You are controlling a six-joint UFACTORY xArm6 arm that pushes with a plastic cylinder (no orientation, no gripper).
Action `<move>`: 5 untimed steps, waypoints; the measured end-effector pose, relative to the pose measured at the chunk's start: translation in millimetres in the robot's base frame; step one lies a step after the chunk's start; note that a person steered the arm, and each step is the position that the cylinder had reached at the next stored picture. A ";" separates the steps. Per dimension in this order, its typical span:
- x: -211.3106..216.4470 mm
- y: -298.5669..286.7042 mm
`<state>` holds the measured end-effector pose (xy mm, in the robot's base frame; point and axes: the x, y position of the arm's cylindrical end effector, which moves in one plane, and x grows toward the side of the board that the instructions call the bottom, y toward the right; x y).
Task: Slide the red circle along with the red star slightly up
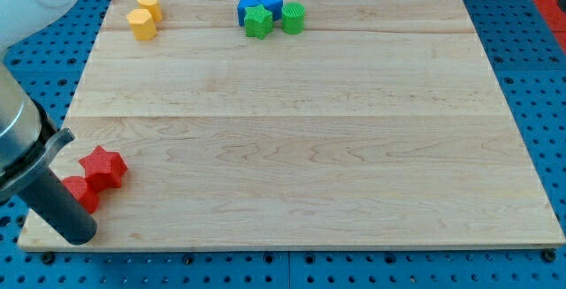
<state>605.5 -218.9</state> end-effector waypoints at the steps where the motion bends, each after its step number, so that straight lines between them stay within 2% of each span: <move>1: -11.7 -3.3; 5: -8.8 -33.1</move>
<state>596.7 -252.0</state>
